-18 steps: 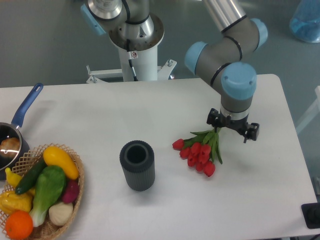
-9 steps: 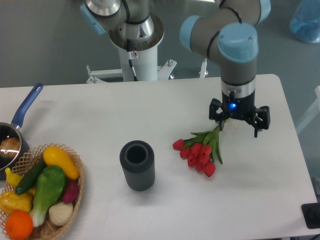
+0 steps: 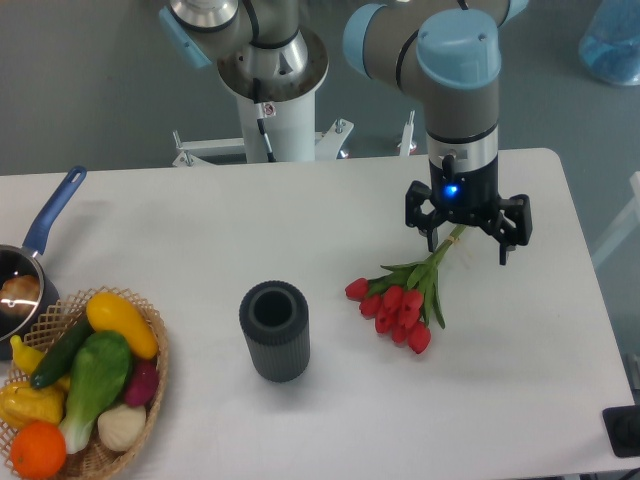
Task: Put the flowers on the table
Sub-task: 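Open the gripper and lift it up away from the tulips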
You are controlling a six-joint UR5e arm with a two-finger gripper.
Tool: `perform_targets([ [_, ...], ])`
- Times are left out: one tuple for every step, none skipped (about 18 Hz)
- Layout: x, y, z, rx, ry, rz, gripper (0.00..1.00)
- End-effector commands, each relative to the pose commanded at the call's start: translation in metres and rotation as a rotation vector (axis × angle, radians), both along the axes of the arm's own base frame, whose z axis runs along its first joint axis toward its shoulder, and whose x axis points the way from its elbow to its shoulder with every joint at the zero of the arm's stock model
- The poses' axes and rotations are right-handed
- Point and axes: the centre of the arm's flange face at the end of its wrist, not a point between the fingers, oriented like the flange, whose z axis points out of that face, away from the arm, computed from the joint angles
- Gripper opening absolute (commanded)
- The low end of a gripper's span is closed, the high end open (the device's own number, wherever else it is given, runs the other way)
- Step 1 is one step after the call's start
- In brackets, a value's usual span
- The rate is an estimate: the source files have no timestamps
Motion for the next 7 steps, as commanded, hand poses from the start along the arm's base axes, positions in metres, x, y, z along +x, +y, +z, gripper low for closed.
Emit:
perform_targets([
  [-0.003, -0.002, 0.003, 0.004, 0.007, 0.005, 1.00],
  [-0.004, -0.002, 0.004, 0.003, 0.009, 0.007, 1.00],
  [-0.005, -0.003, 0.003, 0.001, 0.008, 0.009, 1.00],
  [-0.009, -0.005, 0.006, 0.005, 0.018, 0.011, 1.00],
  [-0.014, -0.010, 0.008, 0.002, 0.023, 0.010, 1.00],
  [-0.019, -0.016, 0.003, -0.012, 0.020, -0.001, 1.00],
  [-0.023, -0.023, 0.003, -0.016, 0.022, 0.002, 1.00],
])
